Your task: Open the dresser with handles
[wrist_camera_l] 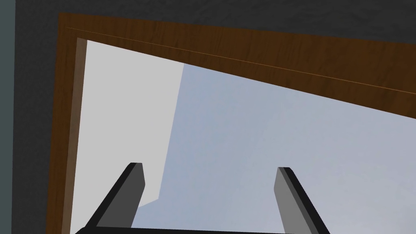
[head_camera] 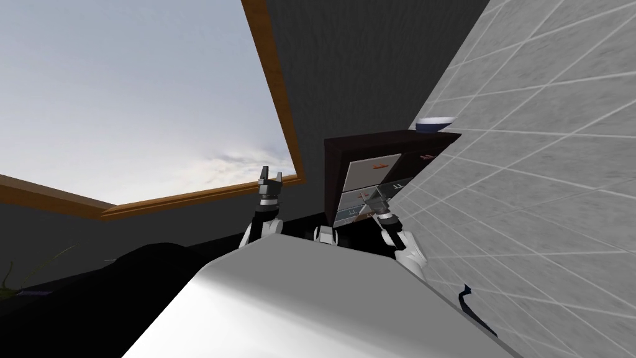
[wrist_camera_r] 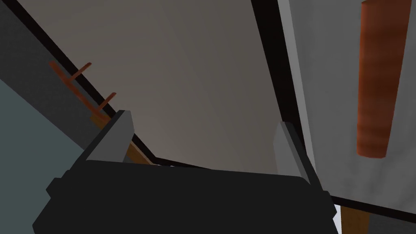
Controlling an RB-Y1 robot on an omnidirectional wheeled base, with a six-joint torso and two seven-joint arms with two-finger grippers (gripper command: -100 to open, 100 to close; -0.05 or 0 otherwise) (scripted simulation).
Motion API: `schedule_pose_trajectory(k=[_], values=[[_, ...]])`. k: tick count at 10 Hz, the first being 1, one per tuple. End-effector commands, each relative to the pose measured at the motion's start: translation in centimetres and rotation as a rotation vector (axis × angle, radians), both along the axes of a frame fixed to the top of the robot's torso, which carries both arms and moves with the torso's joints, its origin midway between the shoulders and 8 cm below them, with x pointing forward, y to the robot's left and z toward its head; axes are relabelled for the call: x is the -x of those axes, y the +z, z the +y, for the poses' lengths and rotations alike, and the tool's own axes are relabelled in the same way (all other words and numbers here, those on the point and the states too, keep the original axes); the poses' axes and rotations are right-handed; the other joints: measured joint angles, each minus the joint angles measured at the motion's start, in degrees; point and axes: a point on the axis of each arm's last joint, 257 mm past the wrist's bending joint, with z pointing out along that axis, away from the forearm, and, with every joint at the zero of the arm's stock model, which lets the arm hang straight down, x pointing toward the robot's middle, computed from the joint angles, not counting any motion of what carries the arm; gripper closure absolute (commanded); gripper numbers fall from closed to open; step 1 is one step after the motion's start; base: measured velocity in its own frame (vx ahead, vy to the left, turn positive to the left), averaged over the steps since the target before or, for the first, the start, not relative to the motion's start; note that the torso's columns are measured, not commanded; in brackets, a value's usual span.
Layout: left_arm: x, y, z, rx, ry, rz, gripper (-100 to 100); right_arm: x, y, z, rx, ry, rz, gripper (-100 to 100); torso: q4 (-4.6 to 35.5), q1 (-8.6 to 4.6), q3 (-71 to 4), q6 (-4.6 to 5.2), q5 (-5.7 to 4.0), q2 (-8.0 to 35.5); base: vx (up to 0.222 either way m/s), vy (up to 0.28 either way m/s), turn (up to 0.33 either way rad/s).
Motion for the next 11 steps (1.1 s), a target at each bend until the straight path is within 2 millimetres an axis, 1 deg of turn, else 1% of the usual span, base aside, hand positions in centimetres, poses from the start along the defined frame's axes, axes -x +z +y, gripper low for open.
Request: schedule_pose_trajectory(k=[1,2,3,4,5,6,7,8,10,11], values=[[0.0,0.0,0.0,0.000,0.000,0.000,0,-0.2,-1.6,-0.4,0.065,-0.032,0.004,-100,0.0,0.07,0.0,0.02,0.01,0.0,0.016,0.053,-0.051],[0.0,0.0,0.0,0.000,0.000,0.000,0,-0.3,-3.0,-0.5,0.101,-0.047,0.018,-100,0.0,0.07,0.0,-0.01,0.02,0.0,0.018,0.059,-0.064],[0.0,0.0,0.0,0.000,0.000,0.000,0,-0.3,-3.0,-0.5,0.110,-0.052,0.013,-100,0.0,0.09,0.0,0.01,0.02,0.0,0.019,0.051,-0.062],[0.0,0.0,0.0,0.000,0.000,0.000,0,-0.3,-4.4,-0.6,0.145,-0.065,0.025,-100,0.0,0.06,0.0,-0.01,0.01,0.0,0.026,0.052,-0.090],[0.0,0.0,0.0,0.000,0.000,0.000,0,-0.3,-4.4,-0.6,0.152,-0.068,0.022,-100,-0.3,-0.06,-0.1,0.03,-0.14,-0.2,0.014,0.045,-0.061],[0.0,0.0,0.0,0.000,0.000,0.000,0,-0.3,-5.6,-0.7,0.191,-0.081,0.030,-100,-0.4,-0.13,-0.2,-0.06,-0.24,-0.4,0.012,0.051,-0.090],[0.0,0.0,0.0,0.000,0.000,0.000,0,-0.3,-6.5,-0.8,0.221,-0.088,0.035,-100,-0.6,-0.14,-0.2,-0.05,-0.32,-0.5,0.025,0.069,-0.128],[0.0,0.0,0.0,0.000,0.000,0.000,0,-0.3,-6.8,-0.8,0.228,-0.092,0.037,-100,-0.7,-0.18,-0.3,-0.04,-0.37,-0.7,0.007,0.060,-0.046],[0.0,0.0,0.0,0.000,0.000,0.000,0,-0.1,-8.6,-0.9,0.288,-0.105,0.049,-100,-0.7,-0.23,-0.3,-0.06,-0.41,-0.7,0.009,0.069,-0.074],[0.0,0.0,0.0,0.000,0.000,0.000,0,-0.1,-8.8,-1.0,0.292,-0.108,0.049,-100,-0.8,-0.25,-0.3,-0.02,-0.42,-0.7,0.010,0.047,-0.056]])
